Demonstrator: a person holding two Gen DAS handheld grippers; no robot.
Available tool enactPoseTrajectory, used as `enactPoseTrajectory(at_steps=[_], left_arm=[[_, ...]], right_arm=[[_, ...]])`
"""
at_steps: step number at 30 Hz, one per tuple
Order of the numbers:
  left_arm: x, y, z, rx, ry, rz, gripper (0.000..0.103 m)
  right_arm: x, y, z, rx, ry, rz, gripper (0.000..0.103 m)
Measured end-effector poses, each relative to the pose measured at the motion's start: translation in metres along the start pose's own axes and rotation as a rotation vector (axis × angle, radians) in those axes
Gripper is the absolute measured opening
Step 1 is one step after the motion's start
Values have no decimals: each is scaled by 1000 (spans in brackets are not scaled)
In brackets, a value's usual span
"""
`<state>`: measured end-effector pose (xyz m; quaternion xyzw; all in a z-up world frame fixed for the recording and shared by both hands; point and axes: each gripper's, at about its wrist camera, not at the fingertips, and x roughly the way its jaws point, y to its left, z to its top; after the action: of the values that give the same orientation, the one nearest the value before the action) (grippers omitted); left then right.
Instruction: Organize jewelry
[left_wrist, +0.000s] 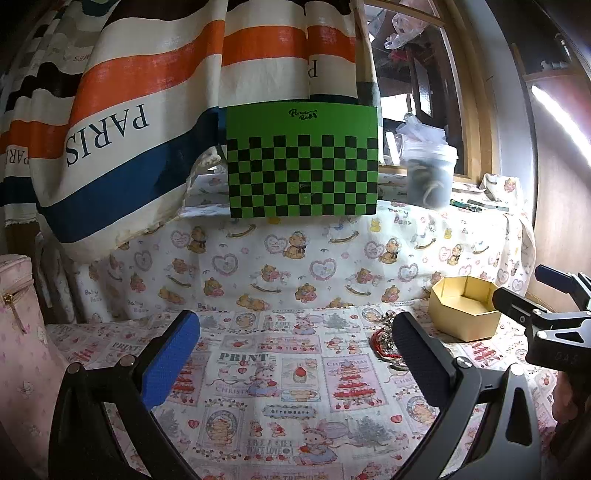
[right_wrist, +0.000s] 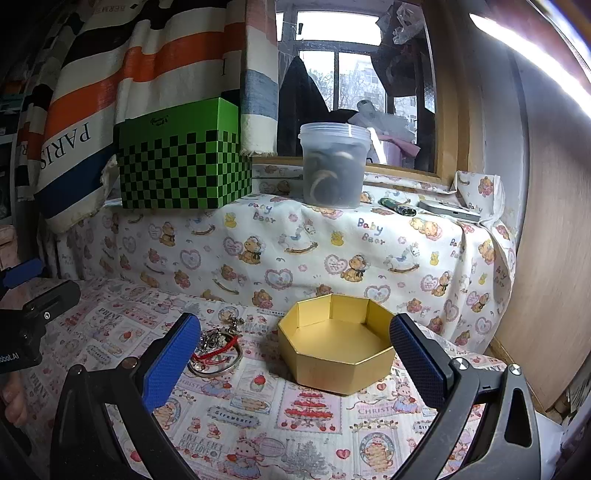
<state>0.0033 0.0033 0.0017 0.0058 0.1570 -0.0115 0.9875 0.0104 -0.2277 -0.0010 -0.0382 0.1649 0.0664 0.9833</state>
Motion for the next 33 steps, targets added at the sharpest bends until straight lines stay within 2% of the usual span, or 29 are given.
enactPoseTrajectory(at_steps=[26,30,33], left_arm=[[2,2,-3,9,11,17,103],[6,1,-2,16,34,8,103],[8,3,-2,-4,49,30,103]], right_arm=[[-2,1,2,-3,-2,-6,103],[-1,0,2,-3,-1,-4,103],[0,0,2,1,12,-3,103]])
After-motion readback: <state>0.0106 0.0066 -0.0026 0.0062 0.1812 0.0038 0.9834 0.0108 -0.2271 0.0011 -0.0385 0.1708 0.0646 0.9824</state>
